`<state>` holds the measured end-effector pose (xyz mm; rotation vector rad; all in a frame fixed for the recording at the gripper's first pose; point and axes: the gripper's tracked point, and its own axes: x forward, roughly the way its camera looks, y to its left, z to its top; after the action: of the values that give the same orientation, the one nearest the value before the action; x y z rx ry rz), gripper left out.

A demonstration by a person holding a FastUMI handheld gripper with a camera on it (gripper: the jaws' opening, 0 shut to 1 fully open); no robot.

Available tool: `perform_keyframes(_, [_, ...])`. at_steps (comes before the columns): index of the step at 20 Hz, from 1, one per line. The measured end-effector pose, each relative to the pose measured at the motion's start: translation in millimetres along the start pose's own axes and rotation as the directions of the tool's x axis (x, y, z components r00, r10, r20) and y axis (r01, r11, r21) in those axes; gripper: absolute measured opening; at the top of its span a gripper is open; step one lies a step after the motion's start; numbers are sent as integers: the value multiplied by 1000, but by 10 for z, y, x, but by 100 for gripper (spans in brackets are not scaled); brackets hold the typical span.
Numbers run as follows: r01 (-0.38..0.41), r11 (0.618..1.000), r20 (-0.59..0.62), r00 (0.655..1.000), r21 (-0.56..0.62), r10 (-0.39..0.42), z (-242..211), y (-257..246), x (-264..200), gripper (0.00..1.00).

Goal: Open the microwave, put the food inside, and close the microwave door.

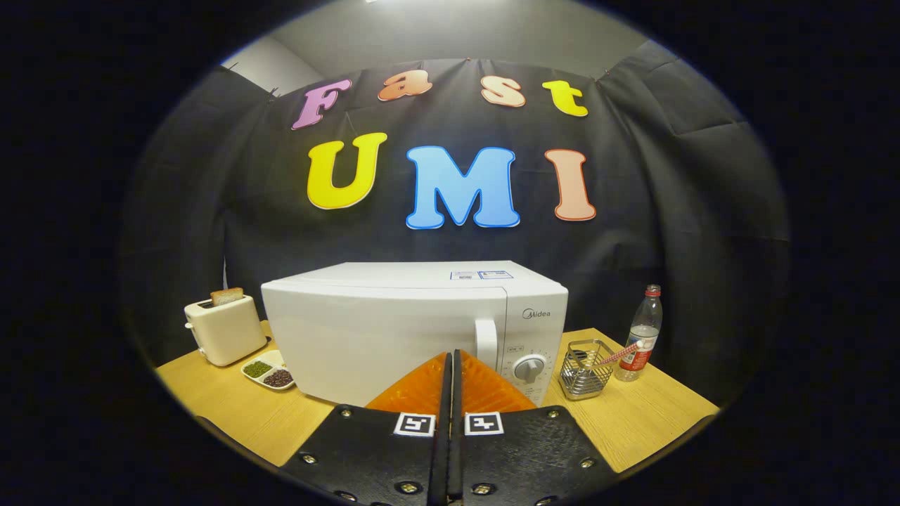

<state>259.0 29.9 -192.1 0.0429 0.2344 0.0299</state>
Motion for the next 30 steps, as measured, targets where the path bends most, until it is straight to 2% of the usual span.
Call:
perform_keyframes(4, [-73, 995, 37, 997, 75, 70, 124, 29, -684, 1])
perform_keyframes(9, [-80, 997, 79, 994, -7, 80, 231, -95, -1431, 1])
perform_keyframes(12, [-110, 994, 86, 990, -11, 111, 291, -113, -1754, 1])
perform_keyframes(15, [-83, 996, 82, 993, -24, 85, 342, -274, -2039, 1])
perform_keyframes(18, [-80, 997, 74, 994, -12, 80, 391, -352, -2246, 1])
perform_keyframes(21, [-96, 995, 105, 990, 23, 93, 763, -372, -2319, 1])
perform_keyframes(25, [-34, 999, 125, 991, -42, 39, 1083, -403, -2424, 1])
perform_keyframes(28, [-40, 999, 162, 986, 6, 38, 1064, -358, -2647, 1])
perform_keyframes(30, [-22, 1000, 142, 990, -10, 24, 976, -397, -2739, 1])
